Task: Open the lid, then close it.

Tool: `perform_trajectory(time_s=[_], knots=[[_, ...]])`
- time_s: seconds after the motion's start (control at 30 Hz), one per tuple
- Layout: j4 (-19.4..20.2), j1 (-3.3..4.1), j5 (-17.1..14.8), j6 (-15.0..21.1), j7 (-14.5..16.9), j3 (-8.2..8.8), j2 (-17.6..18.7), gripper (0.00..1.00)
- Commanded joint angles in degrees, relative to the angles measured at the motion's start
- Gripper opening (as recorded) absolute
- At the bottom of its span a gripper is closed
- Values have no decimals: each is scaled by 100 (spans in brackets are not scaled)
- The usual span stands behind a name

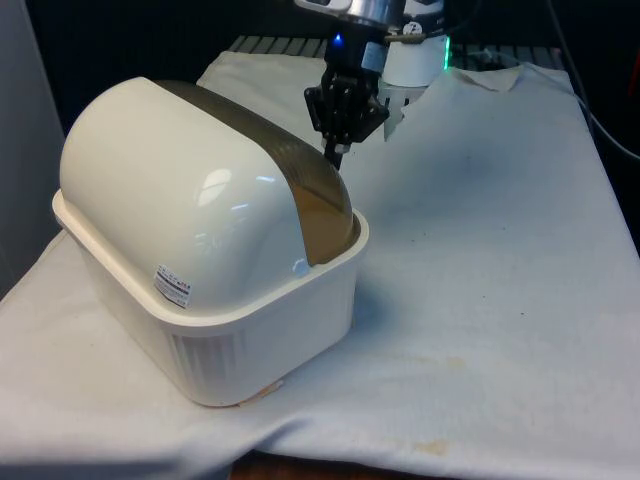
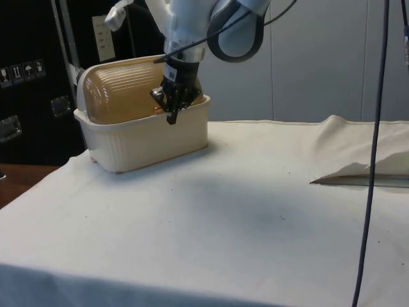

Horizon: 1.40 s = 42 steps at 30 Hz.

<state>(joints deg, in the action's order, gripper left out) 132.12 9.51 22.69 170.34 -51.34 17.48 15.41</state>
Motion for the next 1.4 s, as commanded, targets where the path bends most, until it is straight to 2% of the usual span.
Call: perform_trajectory(time_s=[0.0,0.07,0.1,0.13,0.17,0.37,0.4,0.43,0.67,0.7,0.73,0.77,0.87,1.0,1.03,1.07,1.33,1.37], knots=[[-57,34,97,103,-109,120,63,0],[-69,29,80,120,-109,138,86,0],[-17,0,0,34,-23,46,40,0],[-69,6,57,126,-80,132,92,0],[-80,-23,17,126,-52,138,103,0],[-172,-17,6,97,-92,218,155,0],[-138,-29,-6,57,-40,178,120,0],[-183,-11,11,97,-103,235,160,0],[-275,0,40,126,-212,332,218,0],[-286,0,34,132,-223,332,223,0],[-241,-34,-6,57,-149,258,178,0],[-298,-6,34,138,-241,338,229,0],[-332,0,23,138,-292,338,252,0],[-407,-6,11,120,-372,327,292,0],[-361,-34,-6,57,-315,275,241,0],[-424,-6,11,120,-395,327,304,0],[-487,-40,-6,57,-504,298,315,0],[-550,-34,-6,126,-561,338,378,0]])
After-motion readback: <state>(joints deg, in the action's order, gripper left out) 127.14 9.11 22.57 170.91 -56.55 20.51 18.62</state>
